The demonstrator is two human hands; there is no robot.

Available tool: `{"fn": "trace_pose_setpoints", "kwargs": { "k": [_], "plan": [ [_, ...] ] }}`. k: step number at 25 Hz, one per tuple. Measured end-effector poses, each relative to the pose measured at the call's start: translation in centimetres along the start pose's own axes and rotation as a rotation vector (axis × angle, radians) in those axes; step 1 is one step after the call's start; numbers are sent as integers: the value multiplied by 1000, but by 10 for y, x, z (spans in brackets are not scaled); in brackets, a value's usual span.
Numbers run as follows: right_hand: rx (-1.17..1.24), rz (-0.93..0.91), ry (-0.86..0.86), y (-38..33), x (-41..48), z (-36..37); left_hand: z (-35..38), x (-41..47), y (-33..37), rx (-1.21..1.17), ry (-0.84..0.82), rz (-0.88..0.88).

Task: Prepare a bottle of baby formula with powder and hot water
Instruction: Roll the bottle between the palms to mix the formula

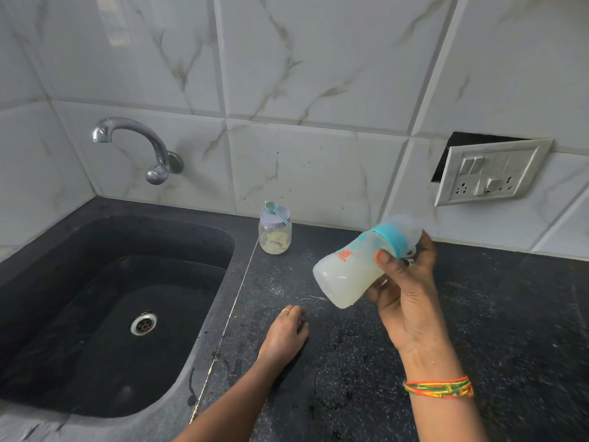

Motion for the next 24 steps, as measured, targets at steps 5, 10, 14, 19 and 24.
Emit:
{"fn": "trace_pose_setpoints", "kwargs": {
  "k": [5, 10, 14, 19, 24],
  "plan": [
    [388, 362, 330, 67, -11, -48, -1, 0, 0, -17, 11, -6],
    [458, 447, 446, 91, -17, -67, -2, 0, 1, -16, 15, 7],
    [365, 430, 425, 90, -13, -68, -1, 0, 1, -16, 9, 12],
    [-105, 200, 544, 83, -10, -107, -1, 0, 1, -42, 2, 5],
    [-381, 180, 307, 83, -15, -103, -1, 0, 0, -23, -1, 0]
  ]
}}
Point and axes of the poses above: each hand's wrist, its own x-axis towards the middle knuckle, its own z-axis out of the palm, y = z × x, the point moved 8 cm from there along x, towards the middle knuckle, and after that the axes turned 9 degrees about -z, right-handed, at the moved point
